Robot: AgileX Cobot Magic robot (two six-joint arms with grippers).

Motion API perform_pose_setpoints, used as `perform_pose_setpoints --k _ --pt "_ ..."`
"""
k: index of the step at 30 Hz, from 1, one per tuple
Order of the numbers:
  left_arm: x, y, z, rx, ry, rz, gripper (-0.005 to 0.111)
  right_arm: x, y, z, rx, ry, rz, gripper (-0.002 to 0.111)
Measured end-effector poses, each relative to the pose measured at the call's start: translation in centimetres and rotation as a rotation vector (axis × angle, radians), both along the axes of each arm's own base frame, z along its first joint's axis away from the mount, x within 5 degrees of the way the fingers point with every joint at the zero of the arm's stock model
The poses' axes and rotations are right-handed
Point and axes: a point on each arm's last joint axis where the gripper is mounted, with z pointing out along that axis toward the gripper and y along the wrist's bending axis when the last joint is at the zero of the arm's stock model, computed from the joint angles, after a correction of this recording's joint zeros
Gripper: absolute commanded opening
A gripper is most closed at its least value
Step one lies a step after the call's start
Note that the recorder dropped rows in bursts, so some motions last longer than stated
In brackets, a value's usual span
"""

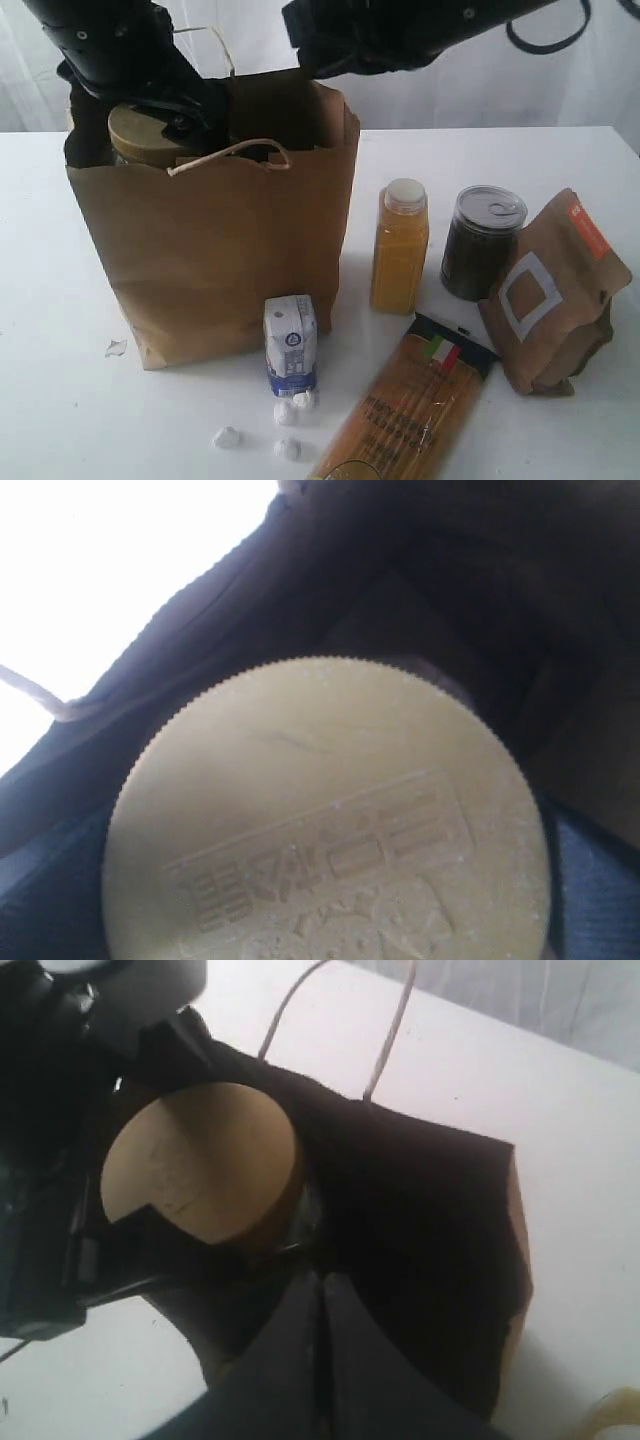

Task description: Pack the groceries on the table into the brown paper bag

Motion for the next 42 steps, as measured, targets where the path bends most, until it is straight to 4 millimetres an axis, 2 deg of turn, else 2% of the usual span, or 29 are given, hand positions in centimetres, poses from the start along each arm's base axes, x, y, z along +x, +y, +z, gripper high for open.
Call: perform_pose_setpoints --k 5,16,27,30,34,36,39,42 --pt "0.0 -0.1 0.0 -0.006 -0.001 -0.015 0.1 1.6 1.3 -1.1 -0.035 0.045 0.044 0.0" --pt "0.0 -0.2 0.1 -0.012 -0.007 -0.023 0.1 1.9 5.3 -1.3 -0.065 0.021 0.188 0.0" --pt "-0.1 -0.1 0.0 0.001 0.004 -0.034 0.1 2.3 7.6 -0.5 -0.055 -0.024 0.237 0.0" --pt "-0.2 0.0 -0.1 0.014 0.012 -0.038 0.1 2.8 8.2 -1.4 -0.073 -0.015 0.253 0.0" --pt "-0.2 0.2 -0.3 0.041 0.019 -0.041 0.1 3.3 9.0 -3.9 -0.118 0.063 0.29 0.0" --pt "-0.2 0.2 -0.6 0.052 0.033 -0.04 0.1 3.4 9.3 -4.2 -0.115 0.078 0.294 0.0" --pt "-0.2 0.2 -0.7 0.053 0.04 -0.04 0.1 3.3 9.3 -3.8 -0.116 0.075 0.304 0.0" --pt "-0.4 0.4 0.0 0.04 0.013 -0.056 0.1 2.8 9.0 -1.4 -0.087 -0.004 0.329 0.0"
